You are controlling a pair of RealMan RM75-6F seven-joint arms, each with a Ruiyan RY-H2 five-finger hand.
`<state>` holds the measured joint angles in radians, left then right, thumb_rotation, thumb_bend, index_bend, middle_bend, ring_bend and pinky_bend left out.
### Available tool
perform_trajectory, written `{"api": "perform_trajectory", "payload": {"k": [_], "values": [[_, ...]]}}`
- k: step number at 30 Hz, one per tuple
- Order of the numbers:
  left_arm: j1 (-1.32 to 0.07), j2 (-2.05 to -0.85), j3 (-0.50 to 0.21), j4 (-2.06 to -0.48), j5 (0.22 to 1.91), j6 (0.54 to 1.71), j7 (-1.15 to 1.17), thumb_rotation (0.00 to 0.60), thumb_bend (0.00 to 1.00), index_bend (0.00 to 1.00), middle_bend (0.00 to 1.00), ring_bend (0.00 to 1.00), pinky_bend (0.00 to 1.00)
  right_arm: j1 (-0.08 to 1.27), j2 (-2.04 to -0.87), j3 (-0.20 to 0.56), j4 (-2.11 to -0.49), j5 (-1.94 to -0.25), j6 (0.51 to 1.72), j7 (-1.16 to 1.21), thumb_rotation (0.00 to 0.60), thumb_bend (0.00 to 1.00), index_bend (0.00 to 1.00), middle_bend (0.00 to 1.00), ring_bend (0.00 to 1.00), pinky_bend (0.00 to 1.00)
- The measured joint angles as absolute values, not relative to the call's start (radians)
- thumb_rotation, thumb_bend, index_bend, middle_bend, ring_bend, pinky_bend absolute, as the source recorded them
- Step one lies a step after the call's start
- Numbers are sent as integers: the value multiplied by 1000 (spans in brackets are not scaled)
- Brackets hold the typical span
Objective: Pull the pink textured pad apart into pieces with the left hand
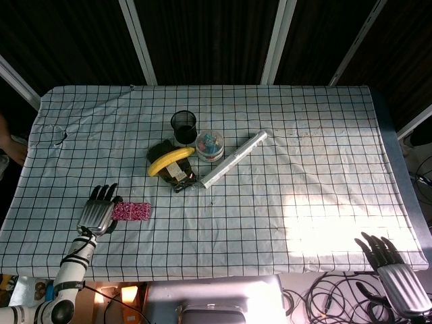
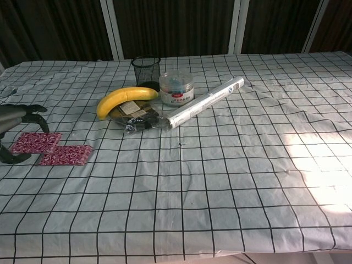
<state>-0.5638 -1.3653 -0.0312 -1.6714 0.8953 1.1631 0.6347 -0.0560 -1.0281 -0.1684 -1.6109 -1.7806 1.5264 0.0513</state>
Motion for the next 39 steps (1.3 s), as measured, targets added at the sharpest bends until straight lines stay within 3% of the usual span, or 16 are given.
{"api": "perform_trajectory", "payload": {"k": [6, 12, 19, 22, 24, 32, 39], "values": [[-508, -1323, 7, -1659, 922, 1185, 592, 600, 366, 426, 0, 0, 0, -57, -1035, -170, -1614, -1783, 1522, 33, 600, 198, 0, 0, 0, 0], [-484, -1335, 17, -1561, 926, 1136, 518, 600, 365, 409, 0, 0, 0, -54, -1042, -171, -1617, -1783, 1510, 16, 600, 199, 0, 0, 0, 0], [-472, -1370, 17, -1485, 930, 1083, 479, 600, 366, 255, 0, 0, 0, -52, -1042, -172, -1619, -1783, 1508, 19, 600, 198, 0, 0, 0, 0], [-470, -1373, 16, -1481, 930, 1079, 476, 600, 365, 96, 0, 0, 0, -52, -1041, -172, -1618, -1782, 1510, 21, 600, 198, 0, 0, 0, 0], [-469, -1375, 14, -1477, 928, 1070, 475, 600, 357, 52, 0, 0, 0, -53, -1040, -172, -1618, -1782, 1512, 25, 600, 199, 0, 0, 0, 0], [-470, -1340, -2, -1570, 876, 1082, 531, 600, 338, 43, 0, 0, 0, -56, -1035, -173, -1613, -1785, 1523, 39, 600, 198, 0, 0, 0, 0], [-483, -1344, -21, -1599, 972, 1091, 497, 600, 336, 93, 0, 0, 0, -55, -1035, -174, -1614, -1785, 1521, 40, 600, 198, 0, 0, 0, 0]]}}
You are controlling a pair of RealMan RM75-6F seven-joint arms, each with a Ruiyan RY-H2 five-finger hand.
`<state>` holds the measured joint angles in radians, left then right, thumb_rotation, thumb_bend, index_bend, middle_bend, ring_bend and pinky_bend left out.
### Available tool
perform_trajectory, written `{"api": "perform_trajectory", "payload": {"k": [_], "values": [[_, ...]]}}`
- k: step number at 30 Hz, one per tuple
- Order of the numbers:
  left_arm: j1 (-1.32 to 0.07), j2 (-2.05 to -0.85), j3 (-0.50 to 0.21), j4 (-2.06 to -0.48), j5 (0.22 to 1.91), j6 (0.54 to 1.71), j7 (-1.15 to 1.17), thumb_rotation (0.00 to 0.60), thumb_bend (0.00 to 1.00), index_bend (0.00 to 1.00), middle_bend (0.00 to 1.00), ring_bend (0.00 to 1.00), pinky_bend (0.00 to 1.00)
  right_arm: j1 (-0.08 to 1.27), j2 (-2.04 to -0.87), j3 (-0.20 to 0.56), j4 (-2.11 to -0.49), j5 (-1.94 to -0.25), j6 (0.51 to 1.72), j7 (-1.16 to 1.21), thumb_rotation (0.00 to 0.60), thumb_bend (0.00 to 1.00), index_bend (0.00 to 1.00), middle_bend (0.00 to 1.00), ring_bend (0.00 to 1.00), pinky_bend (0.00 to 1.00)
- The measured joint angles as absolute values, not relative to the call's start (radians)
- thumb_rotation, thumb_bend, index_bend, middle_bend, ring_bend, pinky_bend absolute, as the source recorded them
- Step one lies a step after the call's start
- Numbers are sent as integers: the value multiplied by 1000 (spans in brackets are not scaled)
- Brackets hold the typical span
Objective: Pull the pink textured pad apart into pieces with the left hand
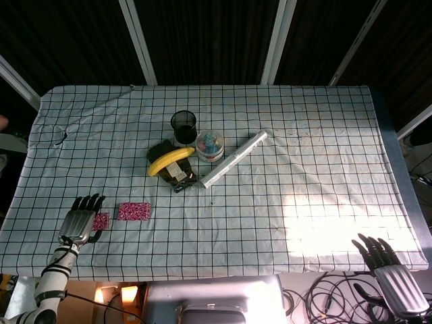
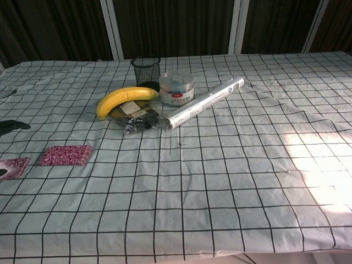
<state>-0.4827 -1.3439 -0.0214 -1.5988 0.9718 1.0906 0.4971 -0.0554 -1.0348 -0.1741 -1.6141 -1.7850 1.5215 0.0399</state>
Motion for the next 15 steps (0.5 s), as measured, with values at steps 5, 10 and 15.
{"api": "perform_trajectory", "payload": {"k": [5, 10, 15], "values": [[-519, -1397, -43, -1582, 966, 1065, 517, 600, 334, 118, 0, 0, 0, -58, -1030, -175, -1611, -1784, 1528, 53, 600, 198, 0, 0, 0, 0], [-550, -1452, -55, -1553, 910, 1050, 594, 600, 335, 125, 0, 0, 0, -61, -1024, -177, -1606, -1785, 1536, 69, 600, 199, 0, 0, 0, 0], [-577, -1499, -66, -1514, 842, 1037, 648, 600, 335, 141, 0, 0, 0, -65, -1022, -179, -1600, -1788, 1545, 78, 600, 198, 0, 0, 0, 0]]}}
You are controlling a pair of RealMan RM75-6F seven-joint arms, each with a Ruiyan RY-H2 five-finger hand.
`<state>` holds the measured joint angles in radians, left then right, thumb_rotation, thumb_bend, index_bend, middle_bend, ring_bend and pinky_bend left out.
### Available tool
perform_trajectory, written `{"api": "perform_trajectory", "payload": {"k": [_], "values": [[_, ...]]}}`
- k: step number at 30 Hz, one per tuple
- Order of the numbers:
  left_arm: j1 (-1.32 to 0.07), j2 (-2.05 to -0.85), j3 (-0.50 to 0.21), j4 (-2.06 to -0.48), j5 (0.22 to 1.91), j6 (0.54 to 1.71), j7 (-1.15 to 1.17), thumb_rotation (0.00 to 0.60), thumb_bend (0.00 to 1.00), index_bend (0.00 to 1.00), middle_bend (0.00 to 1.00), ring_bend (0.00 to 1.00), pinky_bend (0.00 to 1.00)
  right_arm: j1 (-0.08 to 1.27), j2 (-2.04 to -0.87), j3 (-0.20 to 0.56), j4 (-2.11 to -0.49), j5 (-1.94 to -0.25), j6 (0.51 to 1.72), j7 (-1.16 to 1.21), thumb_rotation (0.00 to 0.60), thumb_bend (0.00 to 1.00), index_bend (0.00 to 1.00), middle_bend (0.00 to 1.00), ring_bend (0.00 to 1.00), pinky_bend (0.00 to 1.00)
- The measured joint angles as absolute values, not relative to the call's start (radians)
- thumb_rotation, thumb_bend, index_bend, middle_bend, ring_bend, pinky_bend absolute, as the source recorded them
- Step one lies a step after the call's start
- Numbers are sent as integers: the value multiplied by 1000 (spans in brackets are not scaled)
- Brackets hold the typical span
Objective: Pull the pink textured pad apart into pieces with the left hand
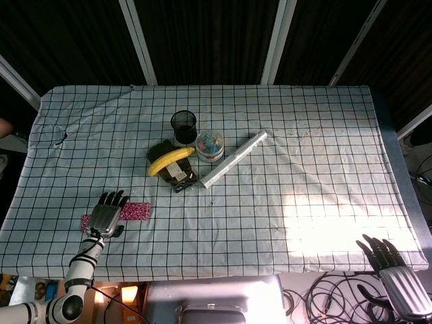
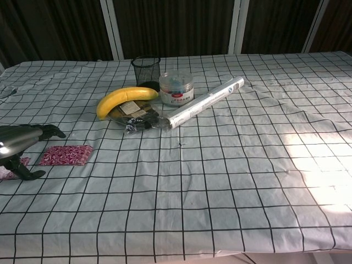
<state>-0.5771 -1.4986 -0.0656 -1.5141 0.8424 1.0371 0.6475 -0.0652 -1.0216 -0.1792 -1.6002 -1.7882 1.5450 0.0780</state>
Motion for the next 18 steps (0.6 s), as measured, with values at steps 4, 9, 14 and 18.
{"api": "perform_trajectory", "payload": {"k": [4, 9, 14, 18], "values": [[-591, -1516, -72, -1497, 817, 1031, 660, 600, 334, 157, 0, 0, 0, -67, -1021, -179, -1596, -1789, 1549, 83, 600, 199, 0, 0, 0, 0], [-599, -1526, -76, -1492, 810, 1033, 662, 600, 333, 192, 0, 0, 0, -68, -1023, -180, -1596, -1791, 1548, 79, 600, 198, 0, 0, 0, 0], [-606, -1536, -78, -1487, 804, 1034, 664, 600, 332, 223, 0, 0, 0, -69, -1023, -180, -1595, -1791, 1550, 81, 600, 198, 0, 0, 0, 0], [-611, -1543, -81, -1483, 803, 1034, 658, 600, 331, 244, 0, 0, 0, -69, -1023, -180, -1595, -1792, 1551, 82, 600, 198, 0, 0, 0, 0]]}}
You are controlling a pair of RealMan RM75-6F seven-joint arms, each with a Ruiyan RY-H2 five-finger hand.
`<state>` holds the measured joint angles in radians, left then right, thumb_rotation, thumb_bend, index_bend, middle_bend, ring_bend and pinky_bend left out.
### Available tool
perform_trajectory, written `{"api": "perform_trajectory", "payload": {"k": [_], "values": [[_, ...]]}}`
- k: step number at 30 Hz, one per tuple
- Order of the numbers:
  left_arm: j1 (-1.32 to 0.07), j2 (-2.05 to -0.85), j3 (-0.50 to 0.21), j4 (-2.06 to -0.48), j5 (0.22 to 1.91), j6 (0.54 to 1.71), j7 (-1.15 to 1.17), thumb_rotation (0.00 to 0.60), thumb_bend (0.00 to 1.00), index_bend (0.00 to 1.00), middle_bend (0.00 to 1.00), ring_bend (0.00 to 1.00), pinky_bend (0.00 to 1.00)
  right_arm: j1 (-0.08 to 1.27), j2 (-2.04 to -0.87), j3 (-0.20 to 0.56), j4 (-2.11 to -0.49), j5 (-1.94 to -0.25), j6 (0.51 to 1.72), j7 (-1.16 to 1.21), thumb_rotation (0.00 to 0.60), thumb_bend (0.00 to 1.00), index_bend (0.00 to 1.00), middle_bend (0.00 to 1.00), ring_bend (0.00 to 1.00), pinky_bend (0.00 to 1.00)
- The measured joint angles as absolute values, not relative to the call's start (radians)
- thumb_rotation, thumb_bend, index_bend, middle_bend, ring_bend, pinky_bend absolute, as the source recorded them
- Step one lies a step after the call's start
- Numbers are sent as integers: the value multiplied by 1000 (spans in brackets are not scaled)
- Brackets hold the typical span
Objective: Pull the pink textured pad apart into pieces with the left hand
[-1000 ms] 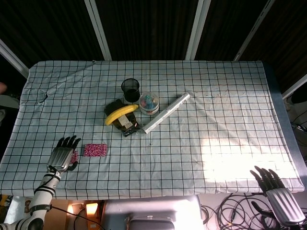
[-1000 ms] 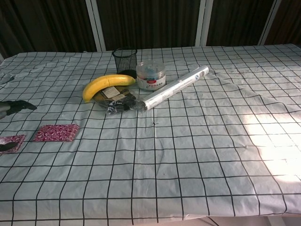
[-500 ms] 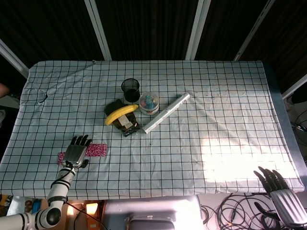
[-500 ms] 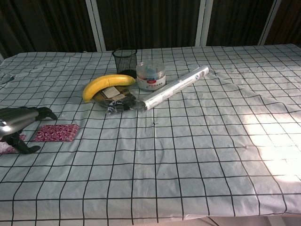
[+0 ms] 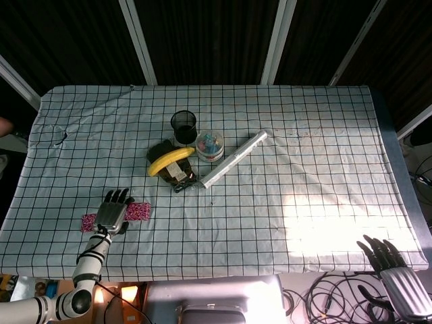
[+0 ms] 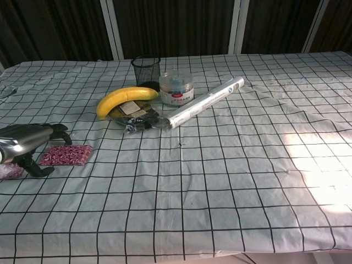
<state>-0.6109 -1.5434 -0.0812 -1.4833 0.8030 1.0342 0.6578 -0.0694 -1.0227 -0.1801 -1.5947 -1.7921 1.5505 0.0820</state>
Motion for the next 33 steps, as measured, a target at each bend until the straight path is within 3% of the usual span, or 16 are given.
{"api": "perform_trajectory", "payload": {"k": [11, 24, 33], "values": [[-614, -1549, -83, -1478, 817, 1044, 640, 600, 329, 371, 0, 0, 0, -72, -1023, -180, -1591, -1793, 1555, 86, 600, 198, 0, 0, 0, 0], [-606, -1537, -83, -1484, 847, 1057, 606, 600, 331, 441, 0, 0, 0, -72, -1024, -179, -1591, -1793, 1554, 84, 600, 198, 0, 0, 0, 0], [-577, -1476, -64, -1575, 901, 1114, 598, 600, 331, 468, 0, 0, 0, -71, -1028, -178, -1594, -1791, 1548, 72, 600, 199, 0, 0, 0, 0]]}}
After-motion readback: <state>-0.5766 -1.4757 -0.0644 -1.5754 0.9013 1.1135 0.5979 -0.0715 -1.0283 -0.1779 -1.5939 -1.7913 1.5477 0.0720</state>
